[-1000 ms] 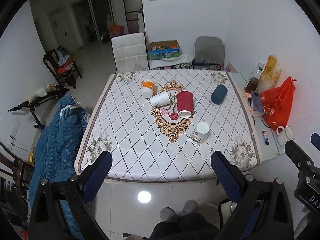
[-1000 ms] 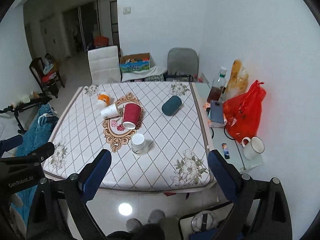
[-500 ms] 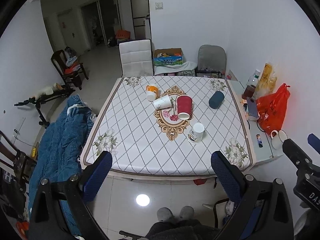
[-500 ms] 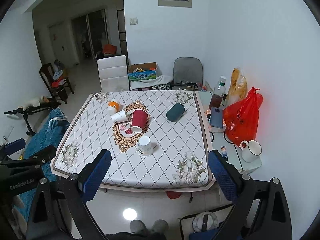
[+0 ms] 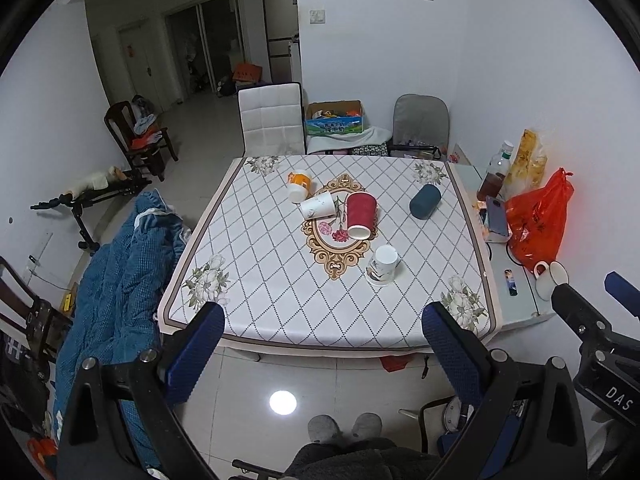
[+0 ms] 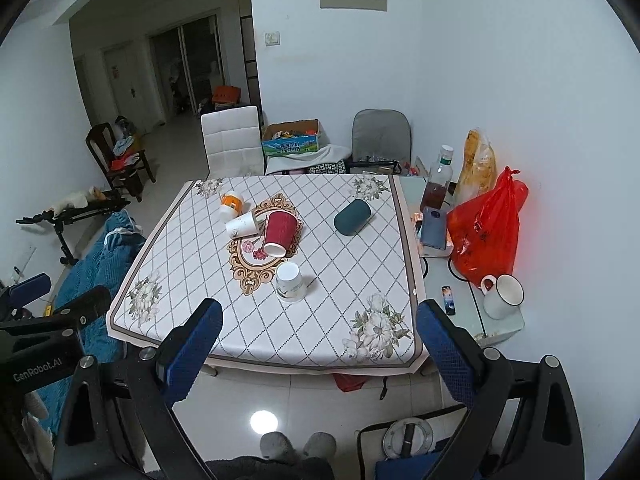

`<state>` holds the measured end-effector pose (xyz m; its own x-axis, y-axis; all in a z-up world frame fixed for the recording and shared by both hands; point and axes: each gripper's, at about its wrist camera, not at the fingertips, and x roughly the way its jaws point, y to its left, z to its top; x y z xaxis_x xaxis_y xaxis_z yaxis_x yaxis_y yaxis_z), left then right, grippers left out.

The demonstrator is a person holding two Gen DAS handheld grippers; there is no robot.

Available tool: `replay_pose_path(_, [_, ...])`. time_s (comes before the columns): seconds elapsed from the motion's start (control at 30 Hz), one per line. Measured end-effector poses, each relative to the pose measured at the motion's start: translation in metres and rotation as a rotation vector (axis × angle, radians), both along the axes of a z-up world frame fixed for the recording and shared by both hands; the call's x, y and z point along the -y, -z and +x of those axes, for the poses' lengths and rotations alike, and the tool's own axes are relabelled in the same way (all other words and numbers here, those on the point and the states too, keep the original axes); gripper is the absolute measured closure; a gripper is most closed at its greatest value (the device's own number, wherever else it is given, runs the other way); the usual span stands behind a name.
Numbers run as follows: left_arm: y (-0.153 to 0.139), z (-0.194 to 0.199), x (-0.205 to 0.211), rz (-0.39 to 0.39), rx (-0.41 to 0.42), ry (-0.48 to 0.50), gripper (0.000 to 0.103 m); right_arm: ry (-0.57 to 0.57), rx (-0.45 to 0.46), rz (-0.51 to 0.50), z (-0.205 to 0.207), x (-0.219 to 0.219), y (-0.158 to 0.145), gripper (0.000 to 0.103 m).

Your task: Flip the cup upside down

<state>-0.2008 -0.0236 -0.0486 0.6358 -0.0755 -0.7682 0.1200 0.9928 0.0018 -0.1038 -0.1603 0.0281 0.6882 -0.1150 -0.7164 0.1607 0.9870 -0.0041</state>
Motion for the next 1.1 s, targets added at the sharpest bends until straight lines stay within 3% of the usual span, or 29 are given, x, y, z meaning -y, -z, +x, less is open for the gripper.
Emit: replay_pose_path(1.1, [-0.0031,-0.0009,-0.0028,0.006,0.004,-0.024,0.002,0.003,-0.029,0.038,-0.0024,-0.0029,0.0086,0.004])
